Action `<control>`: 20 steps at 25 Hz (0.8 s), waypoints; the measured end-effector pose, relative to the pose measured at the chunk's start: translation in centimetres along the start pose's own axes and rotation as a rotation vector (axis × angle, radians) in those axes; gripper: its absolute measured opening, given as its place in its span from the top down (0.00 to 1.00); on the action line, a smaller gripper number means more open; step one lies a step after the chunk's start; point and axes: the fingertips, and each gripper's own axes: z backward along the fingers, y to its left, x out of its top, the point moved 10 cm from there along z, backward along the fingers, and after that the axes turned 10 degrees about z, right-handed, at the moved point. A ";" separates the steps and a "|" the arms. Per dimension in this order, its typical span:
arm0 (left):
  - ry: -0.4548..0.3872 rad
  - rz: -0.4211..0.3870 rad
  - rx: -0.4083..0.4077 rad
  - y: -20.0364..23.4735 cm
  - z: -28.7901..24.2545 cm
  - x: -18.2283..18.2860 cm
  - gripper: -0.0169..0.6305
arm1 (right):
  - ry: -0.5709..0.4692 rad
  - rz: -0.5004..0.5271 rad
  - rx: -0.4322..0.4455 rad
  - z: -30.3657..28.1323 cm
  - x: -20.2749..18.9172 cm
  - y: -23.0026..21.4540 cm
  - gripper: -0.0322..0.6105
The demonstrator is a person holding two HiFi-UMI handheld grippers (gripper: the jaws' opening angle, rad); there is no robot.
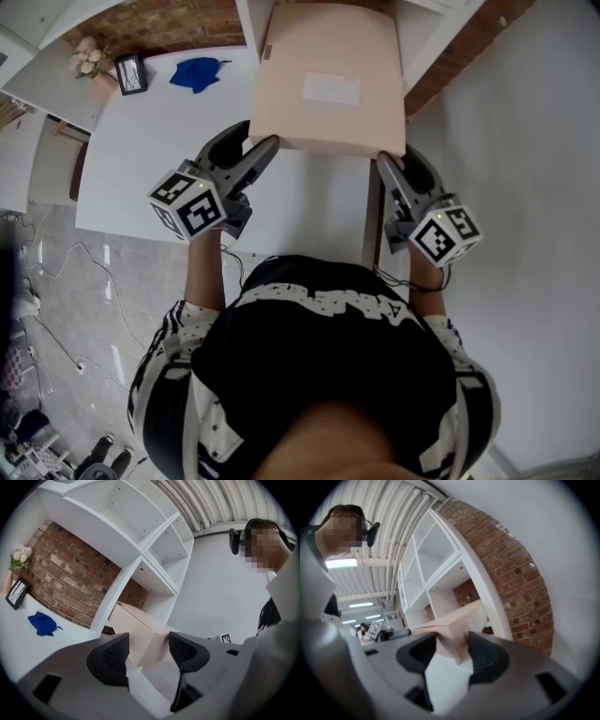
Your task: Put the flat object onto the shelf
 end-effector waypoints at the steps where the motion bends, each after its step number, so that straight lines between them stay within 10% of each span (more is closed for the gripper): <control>1: 0.001 0.002 0.004 0.1 -0.1 0.0 0.55 | 0.000 0.000 -0.001 -0.1 0.0 -0.1 0.59; 20: 0.018 0.004 0.045 0.8 -1.7 1.0 0.56 | 0.001 0.013 -0.022 -1.6 0.3 -1.3 0.60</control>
